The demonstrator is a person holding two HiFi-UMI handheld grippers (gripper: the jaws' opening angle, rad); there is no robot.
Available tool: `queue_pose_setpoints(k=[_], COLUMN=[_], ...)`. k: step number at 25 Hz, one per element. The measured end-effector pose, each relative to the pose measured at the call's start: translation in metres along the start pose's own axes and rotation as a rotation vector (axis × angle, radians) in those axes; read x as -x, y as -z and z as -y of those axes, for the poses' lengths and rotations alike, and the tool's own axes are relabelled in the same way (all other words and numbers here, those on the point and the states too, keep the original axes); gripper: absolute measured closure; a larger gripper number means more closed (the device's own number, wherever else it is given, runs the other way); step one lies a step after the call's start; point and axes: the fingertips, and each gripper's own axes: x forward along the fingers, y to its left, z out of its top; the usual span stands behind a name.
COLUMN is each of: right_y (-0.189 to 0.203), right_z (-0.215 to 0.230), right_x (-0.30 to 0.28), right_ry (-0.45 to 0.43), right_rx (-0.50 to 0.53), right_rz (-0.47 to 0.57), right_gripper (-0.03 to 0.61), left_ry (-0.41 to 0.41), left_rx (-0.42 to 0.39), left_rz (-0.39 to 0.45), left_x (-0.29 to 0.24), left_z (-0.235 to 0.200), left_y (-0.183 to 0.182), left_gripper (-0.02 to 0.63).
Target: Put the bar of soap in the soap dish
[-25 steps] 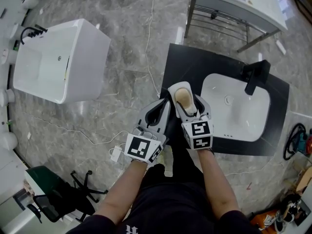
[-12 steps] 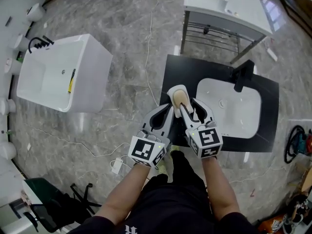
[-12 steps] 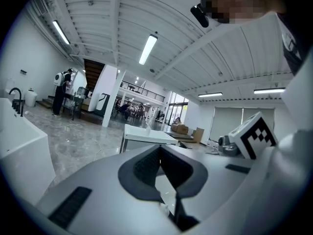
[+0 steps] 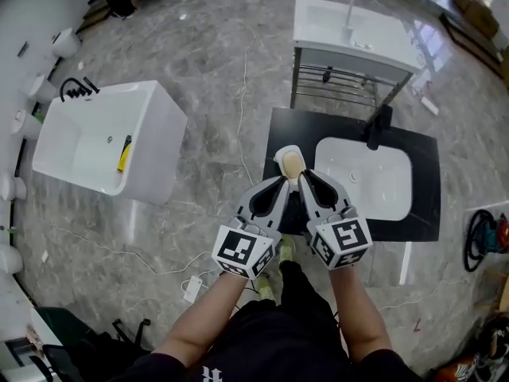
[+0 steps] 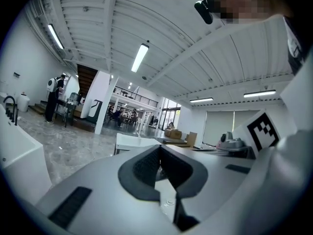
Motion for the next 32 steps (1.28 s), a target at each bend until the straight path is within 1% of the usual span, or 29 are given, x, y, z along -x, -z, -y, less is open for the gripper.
queue_pose_setpoints(k=[6, 12, 18, 26, 32], right_y=[-0.014, -0.032, -0.051, -0.063, -0.070], right_z=[-0.028, -0.045, -0.064, -0.093, -0.107], right_x=[0.028, 0.052, 0.076, 0.077, 0.080], right_ry=[-0.007, 0.002, -0.013, -0.033, -0.043], right_rx=[-0.005, 0.013, 0.038, 0.068, 0.075], right_rz=[0.043, 0.102, 0.139, 0.166, 0.176], right_gripper=[0.569, 0.571, 0.571, 0.571, 0.571], left_ry=[0.027, 0.041, 0.054, 0.030, 0.028], left_rx=[-0.027, -0.048, -0.063, -0.069, -0.079], left_rz=[0.025, 0.056, 0.089, 0.113, 0.122], left_x=[0.025, 0.047, 0.069, 0.093, 0.105], left_z=[0.023, 0.040, 0.061, 0.053, 0.055], left_y=[-0.016, -0.032, -0.051, -0.062, -0.069], left_gripper=[0.606, 0.607, 0.606, 0.607, 0.606])
